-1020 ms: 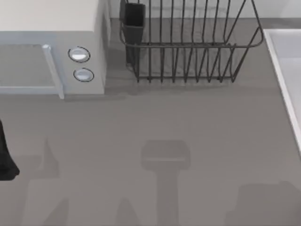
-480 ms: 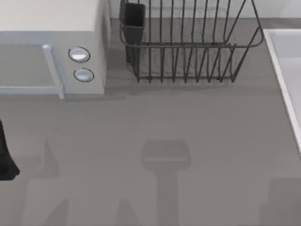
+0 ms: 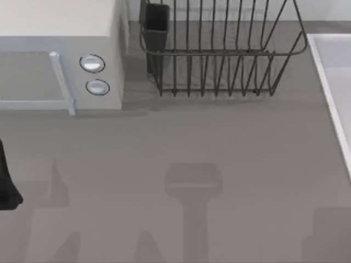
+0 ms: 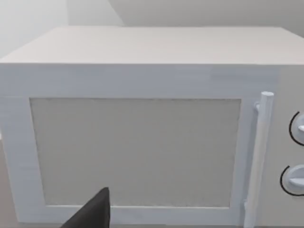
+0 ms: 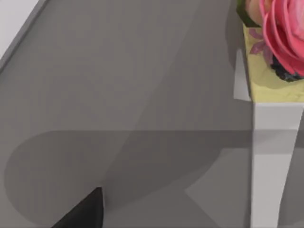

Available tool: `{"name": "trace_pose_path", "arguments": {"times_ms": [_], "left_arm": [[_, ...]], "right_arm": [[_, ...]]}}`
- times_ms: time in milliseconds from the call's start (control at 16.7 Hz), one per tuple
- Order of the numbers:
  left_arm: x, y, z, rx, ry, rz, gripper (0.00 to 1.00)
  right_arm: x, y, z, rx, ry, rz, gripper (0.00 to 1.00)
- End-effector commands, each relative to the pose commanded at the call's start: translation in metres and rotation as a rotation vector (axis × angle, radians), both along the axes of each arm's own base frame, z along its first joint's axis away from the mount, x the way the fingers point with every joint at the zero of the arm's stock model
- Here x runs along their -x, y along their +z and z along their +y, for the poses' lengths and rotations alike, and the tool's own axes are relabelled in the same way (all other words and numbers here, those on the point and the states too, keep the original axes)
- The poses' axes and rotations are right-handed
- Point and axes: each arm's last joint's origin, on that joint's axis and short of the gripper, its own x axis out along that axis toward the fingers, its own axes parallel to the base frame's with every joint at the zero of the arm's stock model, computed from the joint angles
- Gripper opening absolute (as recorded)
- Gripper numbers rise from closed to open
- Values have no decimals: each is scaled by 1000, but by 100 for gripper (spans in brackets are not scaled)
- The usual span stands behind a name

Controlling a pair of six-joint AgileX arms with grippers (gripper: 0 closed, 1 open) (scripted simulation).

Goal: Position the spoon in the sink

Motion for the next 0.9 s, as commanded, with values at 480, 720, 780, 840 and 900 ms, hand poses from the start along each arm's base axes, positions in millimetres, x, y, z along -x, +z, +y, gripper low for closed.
{"name": "trace_pose_path", "arguments": {"times_ms": [480, 720, 780, 840, 900], "left_arm": [[0, 0, 0, 0, 0, 0, 100], [0, 0, 0, 0, 0, 0, 100], [0, 0, 0, 0, 0, 0, 100], [0, 0, 0, 0, 0, 0, 100], [0, 0, 0, 0, 0, 0, 100]], "right_arm": [[0, 0, 0, 0, 0, 0, 10], [0, 0, 0, 0, 0, 0, 0], [0, 0, 0, 0, 0, 0, 0], [0, 0, 0, 0, 0, 0, 0], [0, 0, 0, 0, 0, 0, 0]]}}
